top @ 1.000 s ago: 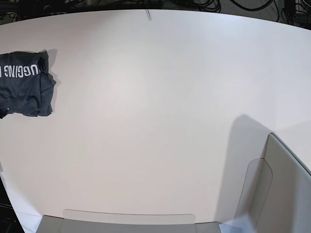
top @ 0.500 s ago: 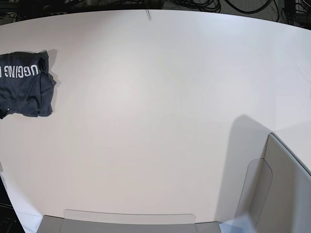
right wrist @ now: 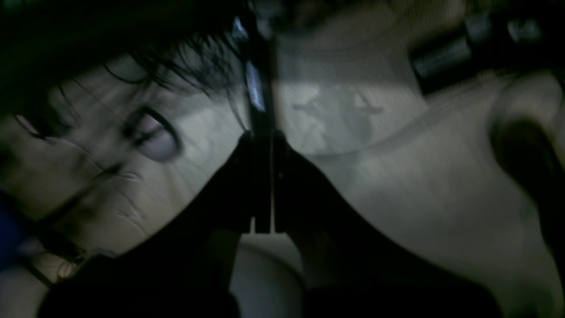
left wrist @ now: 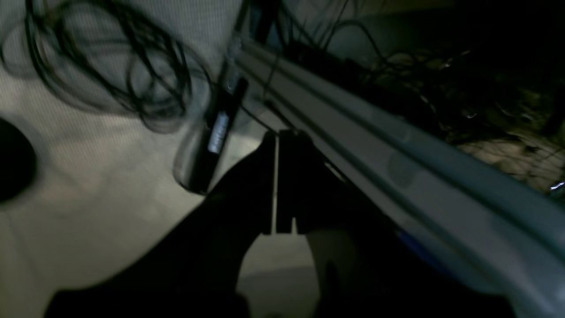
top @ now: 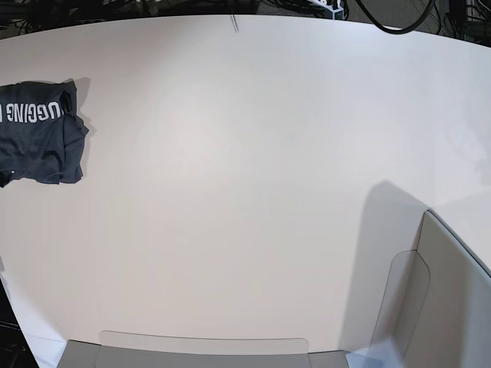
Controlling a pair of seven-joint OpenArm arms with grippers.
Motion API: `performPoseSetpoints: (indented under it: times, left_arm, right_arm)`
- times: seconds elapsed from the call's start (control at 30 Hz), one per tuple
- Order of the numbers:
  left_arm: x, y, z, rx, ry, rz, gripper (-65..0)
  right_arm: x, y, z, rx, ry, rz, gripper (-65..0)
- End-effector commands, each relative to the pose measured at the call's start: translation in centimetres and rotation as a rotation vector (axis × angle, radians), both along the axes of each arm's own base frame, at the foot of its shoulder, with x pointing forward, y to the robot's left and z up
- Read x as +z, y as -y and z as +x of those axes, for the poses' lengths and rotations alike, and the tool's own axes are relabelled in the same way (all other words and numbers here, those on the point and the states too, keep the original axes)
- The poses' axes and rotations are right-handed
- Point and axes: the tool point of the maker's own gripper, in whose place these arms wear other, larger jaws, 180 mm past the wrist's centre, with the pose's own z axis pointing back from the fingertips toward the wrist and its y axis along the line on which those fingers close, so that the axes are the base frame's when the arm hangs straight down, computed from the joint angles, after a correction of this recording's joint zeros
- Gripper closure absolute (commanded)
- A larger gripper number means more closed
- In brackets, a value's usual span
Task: Layout the t-shirt on the table in an organized manner, then fold the t-shirt properly
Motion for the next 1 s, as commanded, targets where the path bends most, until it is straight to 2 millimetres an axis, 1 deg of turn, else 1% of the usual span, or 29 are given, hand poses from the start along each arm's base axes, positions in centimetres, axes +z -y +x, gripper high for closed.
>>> performPoseSetpoints:
  times: [0.0,0.03,0.1,0.17,0.2,0.23,0.33,0.37,0.43,0.47,0.57,0.77,0.9,0.97]
  left_arm:
    - [0.0,0.5,-0.3,-0.031,0.023,0.000,0.0]
    - [-0.1,0.8,-0.3,-0.057,0.042,0.006,0.0]
    - [-0.3,-0.2,-0.1,-0.111,0.071,0.035,0.0]
    - [-0.5,-0.9,0.0,-0.152,0.075,0.049,0.0]
    - [-0.5,-1.9,0.6,-0.170,0.084,0.068,0.0]
    - [-0.5,-2.9,0.7,-0.181,0.084,0.093,0.0]
    - [-1.2,-6.4,0.3,-0.203,0.029,0.269,0.0]
    - [-1.3,-7.5,0.4,-0.206,0.015,0.333,0.0]
    - [-1.4,-8.7,0.9,-0.209,0.002,0.406,0.0]
    - [-1.4,-9.0,0.9,-0.209,-0.001,0.420,0.0]
    - [-1.4,-8.7,0.9,-0.208,0.000,0.415,0.0]
    - [-1.4,-8.7,1.0,-0.202,0.000,0.418,0.0]
    - [-1.4,-8.6,1.1,-0.199,0.008,0.417,0.0]
    - [-1.6,-7.3,1.4,-0.195,0.013,0.398,0.0]
  right_arm:
    - [-0.1,-0.3,0.0,-0.006,-0.006,0.000,0.0]
    - [-0.3,-0.8,0.7,-0.013,0.001,-0.016,0.0]
    - [-0.7,-0.8,1.7,-0.033,0.020,-0.077,0.0]
    - [-1.0,-0.5,2.5,-0.055,0.040,-0.164,0.0]
    - [-1.1,-0.1,2.8,-0.065,0.049,-0.205,0.0]
    - [-1.2,0.6,3.0,-0.077,0.053,-0.246,0.0]
    - [-1.1,2.0,4.5,-0.088,0.080,-0.314,0.0]
    - [-1.1,2.1,4.7,-0.088,0.083,-0.315,0.0]
    - [-1.0,2.3,5.7,-0.082,0.101,-0.318,0.0]
    - [-1.0,2.3,5.9,-0.078,0.104,-0.317,0.0]
    - [-0.9,2.3,6.1,-0.079,0.107,-0.317,0.0]
    - [-1.0,2.2,5.3,-0.073,0.091,-0.317,0.0]
    - [-1.0,2.3,5.6,-0.079,0.094,-0.322,0.0]
    - [-1.0,2.4,5.8,-0.089,0.096,-0.325,0.0]
